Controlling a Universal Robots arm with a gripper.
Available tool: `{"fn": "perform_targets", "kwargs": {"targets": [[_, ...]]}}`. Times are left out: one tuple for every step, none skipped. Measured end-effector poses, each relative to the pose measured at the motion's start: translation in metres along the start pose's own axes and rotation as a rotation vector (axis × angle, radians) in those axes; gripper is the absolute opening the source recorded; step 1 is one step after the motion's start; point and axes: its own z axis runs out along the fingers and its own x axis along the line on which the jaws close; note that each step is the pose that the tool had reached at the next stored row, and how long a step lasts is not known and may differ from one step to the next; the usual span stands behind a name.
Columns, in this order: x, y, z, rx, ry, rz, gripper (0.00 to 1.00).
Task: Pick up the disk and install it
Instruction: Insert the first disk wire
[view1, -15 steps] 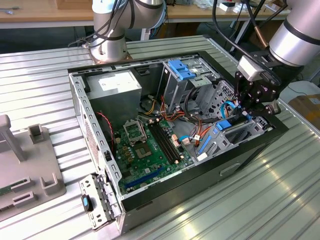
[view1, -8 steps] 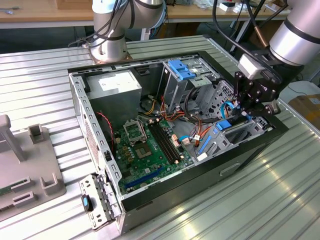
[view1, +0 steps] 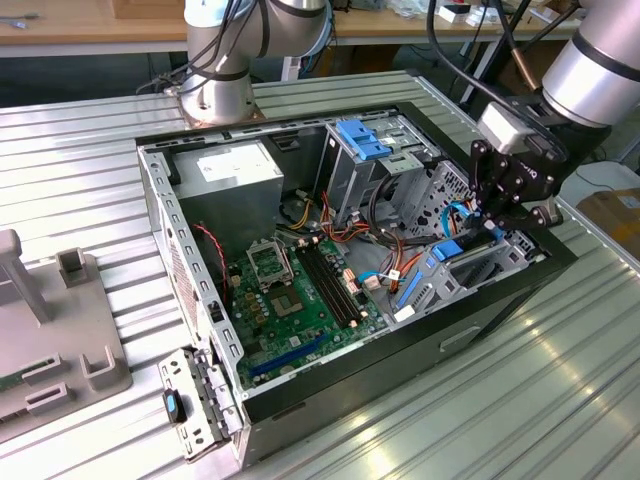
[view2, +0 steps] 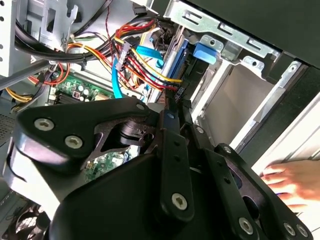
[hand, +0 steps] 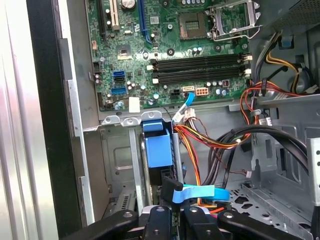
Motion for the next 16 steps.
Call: {"fn": "perform_targets", "kwargs": {"targets": [[0.0, 0.0, 0.0, -0.0015, 0.0001, 0.0, 0.16], [0.0, 0.0001, 0.0002, -0.0017, 0.0, 0.0, 0.16], [0.0, 0.0001, 0.0002, -0.0018, -0.0001, 0.0, 0.16], [-0.0002, -0.0015, 0.0003, -0.0056, 0.0003, 0.0, 0.16], [-0.0012, -0.0045, 0.0002, -0.017, 0.0029, 0.001, 0.16], [-0.0019, -0.0062, 0.0002, -0.0247, 0.0072, 0.001, 0.16], [-0.0023, -0.007, 0.0001, -0.0289, 0.0105, 0.001, 0.16], [-0.0026, -0.0075, 0.0003, -0.0323, 0.0129, 0.001, 0.16], [-0.0028, -0.008, 0.0002, -0.0349, 0.0144, 0.002, 0.16], [-0.0032, -0.0088, 0.0001, -0.035, 0.0146, 0.002, 0.16], [-0.0039, -0.0096, 0.0001, -0.035, 0.0146, 0.002, 0.16], [-0.0044, -0.0105, 0.0001, -0.0351, 0.0146, 0.002, 0.16], [-0.005, -0.0118, 0.0001, -0.035, 0.0146, 0.001, 0.16], [-0.0052, -0.0118, 0.0002, -0.035, 0.0144, 0.002, 0.16], [-0.0053, -0.0118, 0.0002, -0.035, 0.0148, 0.002, 0.16], [-0.0055, -0.012, 0.0001, -0.0342, 0.0205, 0.002, 0.16]]}}
